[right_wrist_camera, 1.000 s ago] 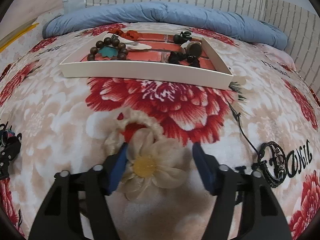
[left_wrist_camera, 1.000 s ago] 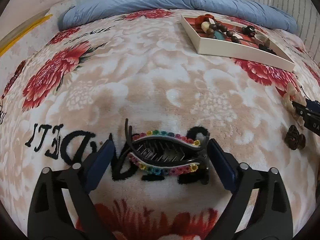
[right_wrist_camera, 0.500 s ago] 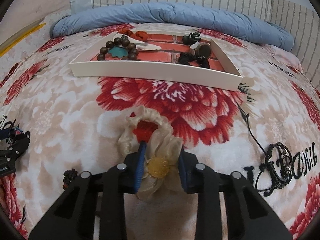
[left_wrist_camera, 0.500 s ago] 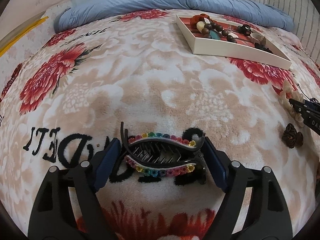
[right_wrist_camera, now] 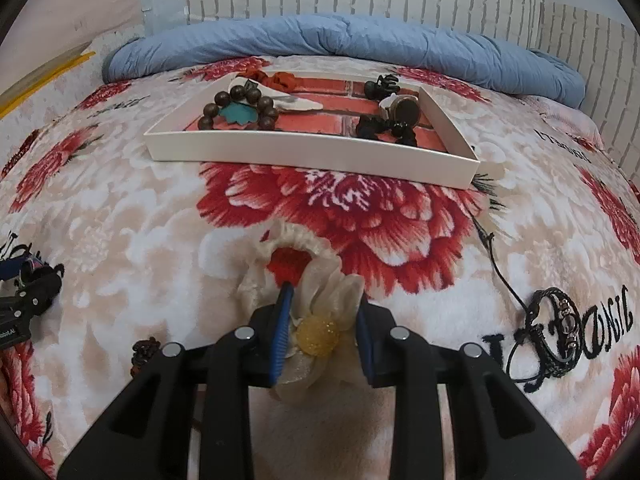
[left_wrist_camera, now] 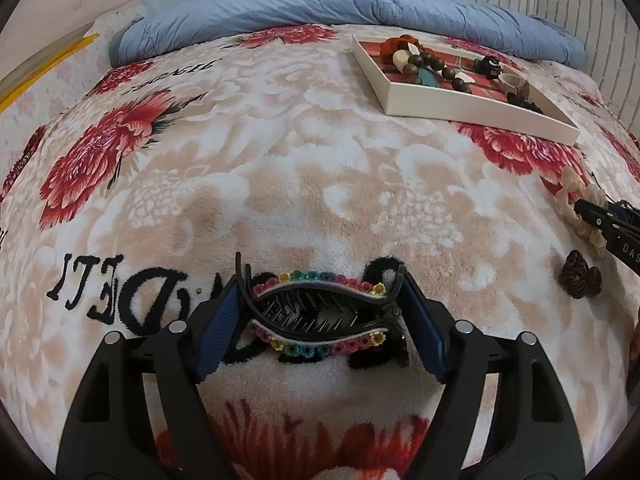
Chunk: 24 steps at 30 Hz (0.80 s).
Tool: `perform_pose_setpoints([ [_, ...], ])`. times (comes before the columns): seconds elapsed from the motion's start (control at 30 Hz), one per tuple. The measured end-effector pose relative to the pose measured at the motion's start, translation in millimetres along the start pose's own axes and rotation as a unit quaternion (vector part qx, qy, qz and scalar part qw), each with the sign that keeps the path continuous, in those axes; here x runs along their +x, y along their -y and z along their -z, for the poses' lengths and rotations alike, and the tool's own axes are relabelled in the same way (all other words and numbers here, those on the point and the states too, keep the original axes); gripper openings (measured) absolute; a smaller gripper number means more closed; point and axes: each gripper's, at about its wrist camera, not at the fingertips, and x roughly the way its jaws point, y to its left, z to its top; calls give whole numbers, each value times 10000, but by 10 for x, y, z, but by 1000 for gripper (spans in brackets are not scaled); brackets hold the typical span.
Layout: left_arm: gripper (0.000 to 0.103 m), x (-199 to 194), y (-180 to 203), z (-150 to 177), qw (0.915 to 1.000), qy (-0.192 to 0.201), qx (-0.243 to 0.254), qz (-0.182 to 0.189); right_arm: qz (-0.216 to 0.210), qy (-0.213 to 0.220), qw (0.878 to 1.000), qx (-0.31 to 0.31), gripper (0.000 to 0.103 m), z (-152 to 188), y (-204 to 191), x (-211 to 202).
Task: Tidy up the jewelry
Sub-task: 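Carry the claw clip and flower scrunchie into the tray and open both tools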
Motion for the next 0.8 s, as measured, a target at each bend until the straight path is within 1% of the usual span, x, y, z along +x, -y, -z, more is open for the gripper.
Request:
perform_pose_setpoints([
  [0.23,75,-63,-49,-16,9999,108,-125,32,-222,124,9996,108,29,-57,66,-75],
  [0.33,75,-156,-20,-50,9996,269,-117,-49,-313,159,9993,142,29,-86,92,-86],
  [0.43,75,-272,20,-123,9989,452,-129,-7,-369,258,9988,165,29,-138,130,-133],
  [0.63,75,-462,169,-392,9971,750,-156,10,-483,564,9970,238,29,-330,269,-273],
  [0.8,75,-450,374,-729,9954,903,-268,178,-458,830,9949,332,29,-571,479,-329],
])
